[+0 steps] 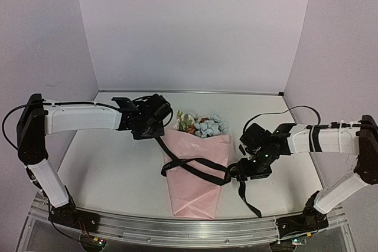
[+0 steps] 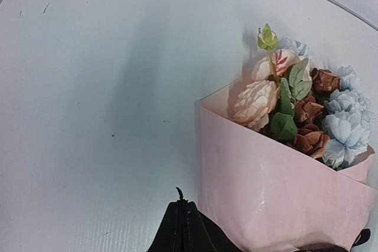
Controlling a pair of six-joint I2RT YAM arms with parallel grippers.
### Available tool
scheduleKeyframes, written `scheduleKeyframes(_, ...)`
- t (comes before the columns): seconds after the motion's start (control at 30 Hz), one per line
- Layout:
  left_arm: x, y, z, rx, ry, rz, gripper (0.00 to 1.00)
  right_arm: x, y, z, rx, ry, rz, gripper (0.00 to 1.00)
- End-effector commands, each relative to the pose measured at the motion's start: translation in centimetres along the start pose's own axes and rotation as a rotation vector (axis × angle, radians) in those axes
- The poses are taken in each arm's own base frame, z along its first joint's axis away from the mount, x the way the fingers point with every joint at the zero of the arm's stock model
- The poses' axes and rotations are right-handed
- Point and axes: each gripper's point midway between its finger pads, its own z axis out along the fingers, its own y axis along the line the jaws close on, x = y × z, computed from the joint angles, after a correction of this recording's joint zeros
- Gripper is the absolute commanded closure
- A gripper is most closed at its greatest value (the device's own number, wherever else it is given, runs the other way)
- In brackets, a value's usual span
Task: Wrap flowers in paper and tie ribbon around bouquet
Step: Cross the ribbon over the folded bouquet.
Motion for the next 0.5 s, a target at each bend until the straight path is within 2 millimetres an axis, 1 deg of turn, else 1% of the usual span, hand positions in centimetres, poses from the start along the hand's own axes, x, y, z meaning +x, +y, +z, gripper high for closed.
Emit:
scheduleKeyframes(0.0,-2.3,0.8,-1.3,0.048,-0.063,-0.04,1.0,-0.5,-0.4,2.2,0.055,-0.028,0.002,0.45)
scheduleKeyframes(0.1,-2.7,2.6,-1.4,0.036,-0.073,-0.064,1.0,-0.4,-0.4,3.3,0.064,-0.013,0.025,0.51)
scheduleKeyframes(0.17,-2.7,4.1,-1.3,0.028,-0.072,-0.085,1.0,-0.2,-0.5,3.8,0.071,-0.003,0.042,0.57)
scheduleKeyframes(0.2,-2.8,4.8,-1.4,0.025,-0.076,-0.096,1.0,-0.1,-0.6,4.0,0.073,-0.003,0.054,0.61)
scheduleKeyframes(0.27,-2.9,6.1,-1.6,0.015,-0.083,-0.118,1.0,-0.1,-0.7,4.1,0.079,-0.007,0.071,0.75)
scheduleKeyframes(0.37,-2.4,8.6,-1.6,-0.019,-0.08,-0.156,1.0,-0.2,-1.5,3.3,0.117,-0.026,0.078,0.96)
scheduleKeyframes(0.4,-2.1,9.6,-1.5,-0.036,-0.077,-0.17,1.0,-0.2,-1.8,2.7,0.138,-0.031,0.071,1.0)
scheduleKeyframes(0.47,-1.6,11.8,-1.4,-0.081,-0.074,-0.198,1.0,-0.3,-3.1,1.2,0.215,-0.038,0.053,1.0)
